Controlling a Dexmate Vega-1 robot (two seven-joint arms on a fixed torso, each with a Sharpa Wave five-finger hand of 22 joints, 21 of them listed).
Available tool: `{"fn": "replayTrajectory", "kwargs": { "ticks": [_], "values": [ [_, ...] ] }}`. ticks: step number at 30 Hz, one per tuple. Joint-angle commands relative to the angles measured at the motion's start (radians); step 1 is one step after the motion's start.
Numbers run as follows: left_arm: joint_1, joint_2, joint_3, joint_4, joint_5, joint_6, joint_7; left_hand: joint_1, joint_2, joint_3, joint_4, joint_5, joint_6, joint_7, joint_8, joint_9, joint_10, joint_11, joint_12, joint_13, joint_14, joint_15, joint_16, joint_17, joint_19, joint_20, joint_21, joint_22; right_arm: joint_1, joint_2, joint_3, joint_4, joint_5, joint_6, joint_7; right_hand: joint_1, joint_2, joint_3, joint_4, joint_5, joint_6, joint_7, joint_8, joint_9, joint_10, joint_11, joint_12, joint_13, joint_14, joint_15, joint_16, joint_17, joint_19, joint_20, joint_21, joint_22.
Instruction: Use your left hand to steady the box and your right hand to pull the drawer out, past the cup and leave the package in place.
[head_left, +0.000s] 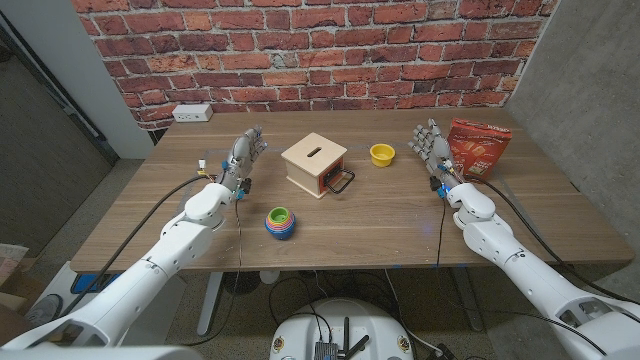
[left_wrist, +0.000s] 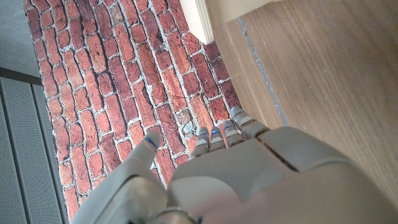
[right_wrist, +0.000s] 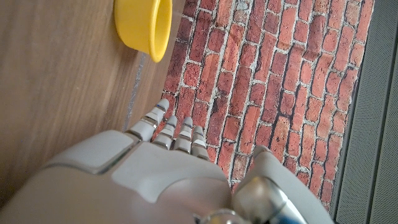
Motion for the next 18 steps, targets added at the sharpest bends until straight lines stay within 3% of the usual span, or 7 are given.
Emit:
{"fn": "replayTrajectory", "kwargs": {
  "ticks": [1,14,18],
  "values": [
    [0.038,0.05,-0.024,-0.072,0.016,0.036,0.027,0.014,0.037,0.001,-0.009,0.002,0.003,-0.004,0.0,0.003,0.005,0.0,0.005,0.005,0.005,-0.005,0.004,0.002,0.009,-0.059,0.009,0.002,-0.029,-0.01,-0.002,-0.04,-0.019,0.02,-0.015,0.005,0.015,0.003,0.004,0.006,0.014,0.002,0.003,0.002,0.012,-0.001,0.007,0.002,0.007,-0.006,0.01,0.0,0.008,-0.002,0.005,0.001],
    [0.036,0.039,-0.028,-0.04,0.005,0.014,0.006,0.016,0.037,0.004,-0.017,0.001,0.005,-0.005,0.0,0.003,0.009,-0.003,0.005,0.005,0.007,-0.006,0.004,0.002,0.01,-0.06,0.009,0.002,-0.055,-0.078,-0.019,-0.152,-0.108,0.022,-0.037,0.009,0.014,0.002,0.002,0.007,0.012,0.0,0.0,0.002,0.011,-0.005,0.004,0.002,0.007,-0.01,0.008,-0.006,0.01,-0.004,0.004,0.001],
    [0.032,0.035,-0.029,-0.036,0.002,0.018,0.011,0.017,0.037,0.004,-0.019,0.001,0.006,-0.005,0.0,0.003,0.011,-0.004,0.005,0.005,0.009,-0.006,0.004,0.002,0.01,-0.06,0.009,0.002,-0.066,-0.092,-0.018,-0.19,-0.128,0.018,-0.055,0.012,0.013,0.001,-0.001,0.008,0.012,-0.004,0.0,0.002,0.01,-0.009,0.003,0.001,0.005,-0.015,0.006,-0.01,-0.01,-0.007,-0.003,0.001]
  ]
}}
